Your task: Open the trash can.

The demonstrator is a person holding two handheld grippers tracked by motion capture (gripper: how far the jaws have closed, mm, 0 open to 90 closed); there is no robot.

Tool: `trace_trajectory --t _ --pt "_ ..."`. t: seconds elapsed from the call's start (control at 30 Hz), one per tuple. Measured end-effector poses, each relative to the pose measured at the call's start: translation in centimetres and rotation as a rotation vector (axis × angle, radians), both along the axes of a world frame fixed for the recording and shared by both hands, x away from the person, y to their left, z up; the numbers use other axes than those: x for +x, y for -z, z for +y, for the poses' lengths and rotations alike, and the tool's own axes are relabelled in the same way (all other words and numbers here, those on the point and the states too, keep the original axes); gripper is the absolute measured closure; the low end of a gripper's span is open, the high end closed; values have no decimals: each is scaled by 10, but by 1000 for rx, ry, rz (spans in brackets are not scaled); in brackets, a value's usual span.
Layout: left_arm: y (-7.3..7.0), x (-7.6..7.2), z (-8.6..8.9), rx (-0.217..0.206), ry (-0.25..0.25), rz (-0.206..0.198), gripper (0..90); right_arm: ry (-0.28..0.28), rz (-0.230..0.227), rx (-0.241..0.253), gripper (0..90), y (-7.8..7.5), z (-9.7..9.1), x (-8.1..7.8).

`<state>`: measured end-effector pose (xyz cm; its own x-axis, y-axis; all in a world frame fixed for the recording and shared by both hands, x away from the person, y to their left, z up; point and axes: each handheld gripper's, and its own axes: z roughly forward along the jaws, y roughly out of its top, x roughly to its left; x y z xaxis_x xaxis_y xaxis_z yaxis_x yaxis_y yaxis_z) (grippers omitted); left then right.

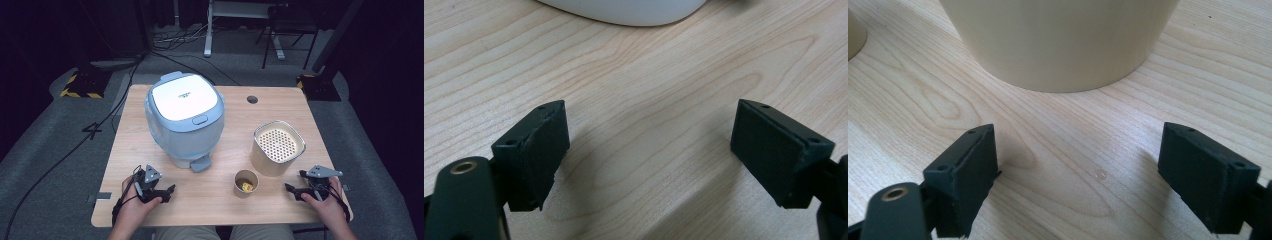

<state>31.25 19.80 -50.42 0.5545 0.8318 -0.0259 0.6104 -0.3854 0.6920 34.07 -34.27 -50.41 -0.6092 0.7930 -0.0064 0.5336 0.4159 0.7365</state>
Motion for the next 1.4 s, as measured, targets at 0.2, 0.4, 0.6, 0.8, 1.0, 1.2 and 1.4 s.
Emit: trace_trajectory --t 0.2,0.4,0.6,0.8,1.0,1.2,1.4 --pt "0 0 0 3 12 -5 181 -1 2 -1 162 0 0 0" --pt "-2 -1 0 2 26 3 213 -3 1 2 162 0 0 0" --pt "-7 1 3 25 51 28 304 -2 1 2 162 0 0 0" --pt "-24 0 7 2 70 18 315 -2 1 1 162 0 0 0" --pt "-53 -2 15 -30 125 4 312 -3 0 2 162 0 0 0" --pt "-77 -10 24 -72 181 -54 314 -3 2 0 162 0 0 0" --pt "-96 -19 28 -103 208 -106 314 -3 2 1 162 0 0 0"
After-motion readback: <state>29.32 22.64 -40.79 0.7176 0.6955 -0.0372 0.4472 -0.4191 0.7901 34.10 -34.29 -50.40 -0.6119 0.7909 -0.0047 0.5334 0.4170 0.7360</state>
